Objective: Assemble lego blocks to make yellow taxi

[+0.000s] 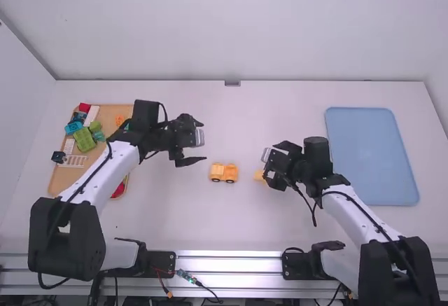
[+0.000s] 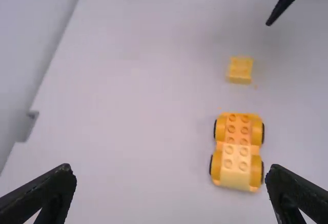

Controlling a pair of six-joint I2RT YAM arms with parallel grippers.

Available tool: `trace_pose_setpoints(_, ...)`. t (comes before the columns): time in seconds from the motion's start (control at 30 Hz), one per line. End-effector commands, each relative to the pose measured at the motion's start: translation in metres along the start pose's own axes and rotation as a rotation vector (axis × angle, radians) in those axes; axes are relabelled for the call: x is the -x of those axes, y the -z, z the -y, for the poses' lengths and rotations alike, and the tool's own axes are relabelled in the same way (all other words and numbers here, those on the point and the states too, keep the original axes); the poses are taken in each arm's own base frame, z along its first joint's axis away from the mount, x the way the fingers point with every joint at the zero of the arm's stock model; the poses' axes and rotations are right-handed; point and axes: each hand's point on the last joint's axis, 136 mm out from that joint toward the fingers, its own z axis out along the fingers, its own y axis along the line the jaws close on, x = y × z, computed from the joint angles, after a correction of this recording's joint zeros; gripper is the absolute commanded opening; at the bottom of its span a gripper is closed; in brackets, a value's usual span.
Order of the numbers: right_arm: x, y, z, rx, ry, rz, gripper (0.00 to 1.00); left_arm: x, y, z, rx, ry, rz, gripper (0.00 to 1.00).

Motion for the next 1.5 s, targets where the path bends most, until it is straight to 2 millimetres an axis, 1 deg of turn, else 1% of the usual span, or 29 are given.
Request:
trace_pose_setpoints(0.0, 0.018, 0.004, -0.016, 0.096, 0.03, 0.171, 0.99, 0.003, -0.007, 0.017, -0.031, 0.004, 0.111, 0.99)
trace_pose_setpoints(0.07, 0.019, 0.006, -0.019, 0.13, 0.017, 0.234, 0.99, 0.0, -0.013, 0.022, -0.009, -0.002, 0.159, 0.99)
trace_pose_setpoints(0.23, 0.005, 0.002, -0.028, 0.201, -0.038, 0.31, 0.99, -0.008, -0.019, 0.041, -0.003, -0.032, 0.211, 0.99)
trace_pose_setpoints(0.33, 0.001, -0.002, -0.033, 0.238, -0.066, 0.344, 0.99, -0.01, -0.021, 0.047, -0.019, -0.017, 0.219, 0.99)
trace_pose_setpoints(0.43, -0.007, -0.01, -0.035, 0.272, -0.122, 0.334, 0.99, -0.013, -0.025, 0.05, -0.041, 0.004, 0.23, 0.99)
trace_pose_setpoints(0.53, -0.011, -0.021, -0.042, 0.318, -0.144, 0.328, 0.99, -0.012, -0.032, 0.057, -0.108, 0.031, 0.303, 0.99)
trace_pose_setpoints(0.6, -0.011, -0.025, -0.045, 0.335, -0.147, 0.324, 0.99, -0.016, -0.037, 0.059, -0.133, 0.029, 0.327, 0.99)
trace_pose_setpoints(0.73, -0.008, -0.03, -0.047, 0.357, -0.133, 0.328, 0.99, -0.026, -0.052, 0.063, -0.196, 0.086, 0.373, 0.99)
trace_pose_setpoints(0.93, -0.011, -0.033, -0.04, 0.337, -0.116, 0.298, 0.99, -0.044, -0.074, 0.07, -0.209, 0.081, 0.328, 0.99)
trace_pose_setpoints(1.07, -0.016, -0.035, -0.041, 0.334, -0.111, 0.263, 0.99, -0.047, -0.081, 0.078, -0.232, 0.086, 0.316, 0.99)
trace_pose_setpoints(1.2, -0.018, -0.04, -0.045, 0.346, -0.103, 0.259, 0.99, -0.058, -0.093, 0.081, -0.228, 0.073, 0.257, 0.99)
trace_pose_setpoints(1.27, -0.021, -0.043, -0.045, 0.343, -0.102, 0.262, 0.99, -0.058, -0.099, 0.086, -0.245, 0.069, 0.283, 0.99)
trace_pose_setpoints(1.37, -0.023, -0.047, -0.047, 0.351, -0.113, 0.271, 0.99, -0.06, -0.104, 0.086, -0.261, 0.079, 0.314, 0.99)
trace_pose_setpoints(1.47, -0.024, -0.05, -0.047, 0.356, -0.134, 0.283, 0.99, -0.063, -0.107, 0.086, -0.265, 0.086, 0.311, 0.99)
